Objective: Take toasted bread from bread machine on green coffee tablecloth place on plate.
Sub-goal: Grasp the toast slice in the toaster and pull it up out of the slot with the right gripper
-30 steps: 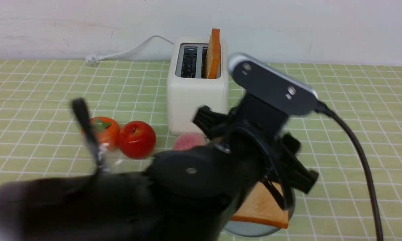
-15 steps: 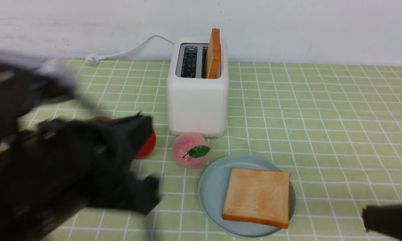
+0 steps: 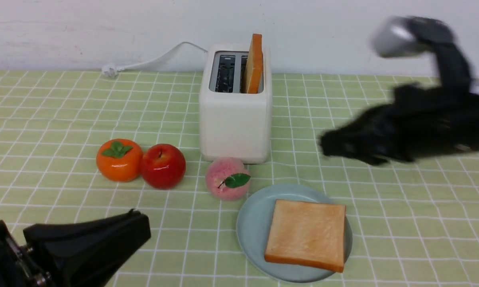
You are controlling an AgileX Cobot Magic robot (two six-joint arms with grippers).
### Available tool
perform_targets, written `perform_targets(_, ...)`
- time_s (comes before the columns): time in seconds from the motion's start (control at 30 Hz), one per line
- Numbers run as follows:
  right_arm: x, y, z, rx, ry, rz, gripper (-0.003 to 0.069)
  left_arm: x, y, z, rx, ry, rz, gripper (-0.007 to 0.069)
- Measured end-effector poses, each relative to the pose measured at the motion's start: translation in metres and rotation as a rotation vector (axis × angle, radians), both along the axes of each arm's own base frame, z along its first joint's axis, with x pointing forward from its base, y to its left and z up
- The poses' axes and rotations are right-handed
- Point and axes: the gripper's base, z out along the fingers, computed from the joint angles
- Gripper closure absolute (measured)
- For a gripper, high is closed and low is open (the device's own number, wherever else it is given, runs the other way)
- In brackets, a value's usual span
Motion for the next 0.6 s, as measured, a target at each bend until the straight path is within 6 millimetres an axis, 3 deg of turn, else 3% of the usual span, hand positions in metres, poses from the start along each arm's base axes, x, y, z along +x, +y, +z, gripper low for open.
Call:
perform_targets(0.13, 0.039, 0.038, 0.004, -0.014, -0.084, -0.025, 0.0634, 0.0, -0.001, 0.0, -0.001, -0.003, -0.008, 0.0638)
perform_targets(0.27, 0.081, 0.057, 0.004, 0.007, -0.129, -0.101, 0.0564, 0.002, 0.002, 0.0, 0.008, -0.002, 0.028, 0.0638)
perform_targets(0.3, 0.083, 0.058, 0.004, 0.01, -0.133, -0.109, 0.0551, 0.002, 0.002, 0.0, 0.008, -0.002, 0.03, 0.0638)
perform_targets(0.43, 0.124, 0.074, -0.002, 0.011, -0.194, -0.171, 0.0365, 0.003, 0.004, -0.001, 0.012, -0.001, 0.051, 0.0638)
perform_targets(0.53, 0.154, 0.073, -0.014, 0.024, -0.209, -0.243, 0.0221, 0.002, 0.003, 0.0, 0.01, -0.002, 0.039, 0.0638)
perform_targets(0.6, 0.172, 0.069, -0.024, 0.042, -0.2, -0.292, 0.0172, 0.001, 0.001, 0.0, 0.017, -0.014, 0.009, 0.0638)
